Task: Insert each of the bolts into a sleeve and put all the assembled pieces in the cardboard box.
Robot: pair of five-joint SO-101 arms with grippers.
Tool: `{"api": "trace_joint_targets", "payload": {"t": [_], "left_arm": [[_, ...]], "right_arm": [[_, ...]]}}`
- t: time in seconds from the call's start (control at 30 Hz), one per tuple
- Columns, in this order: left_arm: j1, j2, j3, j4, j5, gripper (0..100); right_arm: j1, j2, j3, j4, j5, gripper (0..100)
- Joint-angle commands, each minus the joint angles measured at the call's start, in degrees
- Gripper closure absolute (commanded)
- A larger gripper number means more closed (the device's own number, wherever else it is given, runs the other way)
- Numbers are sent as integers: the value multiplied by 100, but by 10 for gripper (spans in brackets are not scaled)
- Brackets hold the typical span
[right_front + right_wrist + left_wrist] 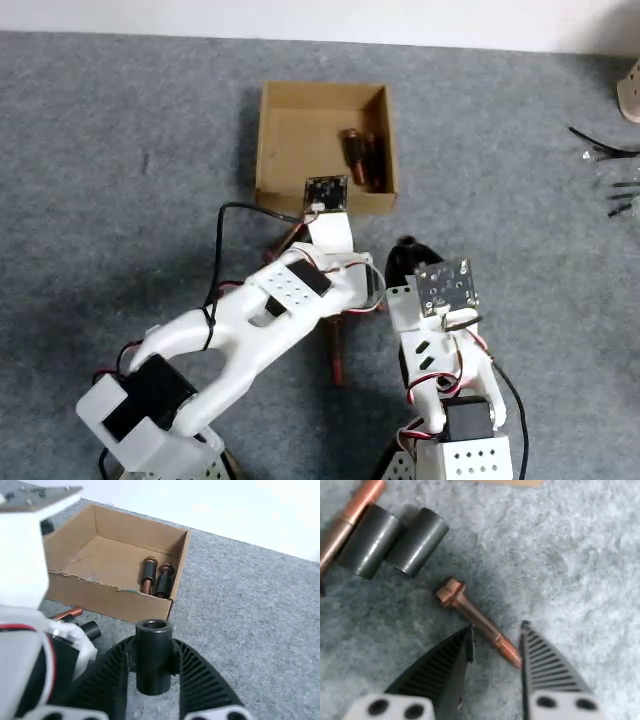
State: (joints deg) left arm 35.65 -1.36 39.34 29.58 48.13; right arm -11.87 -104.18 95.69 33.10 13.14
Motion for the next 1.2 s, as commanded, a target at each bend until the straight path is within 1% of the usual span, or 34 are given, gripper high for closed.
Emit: {"api": "trace_joint_targets", "payload": {"t": [0.0,0.13,0.27,0.4,0.53,0.63,1.03,1.1,1.17], "left_arm": [[-75,-13,-127,-70,62,820],[-163,-13,-13,-70,519,824],[-233,119,31,-70,519,825],[-251,822,-286,-26,527,825],[-251,1367,-1015,800,545,825],[-251,1596,-1376,1231,756,825],[-435,1631,-1464,1292,747,827],[-435,1622,-1464,1292,738,857],[-470,1622,-1481,1292,615,941]], "right_arm": [[66,-57,207,-215,-53,994],[66,-57,215,-215,-44,994],[66,-57,215,-215,-44,994],[66,-57,215,-215,-35,994],[66,-57,215,-215,-35,994],[66,-57,224,-215,-35,994],[57,-57,224,-215,-26,994],[57,-57,224,-215,-26,994],[57,-57,224,-215,-26,994]]}}
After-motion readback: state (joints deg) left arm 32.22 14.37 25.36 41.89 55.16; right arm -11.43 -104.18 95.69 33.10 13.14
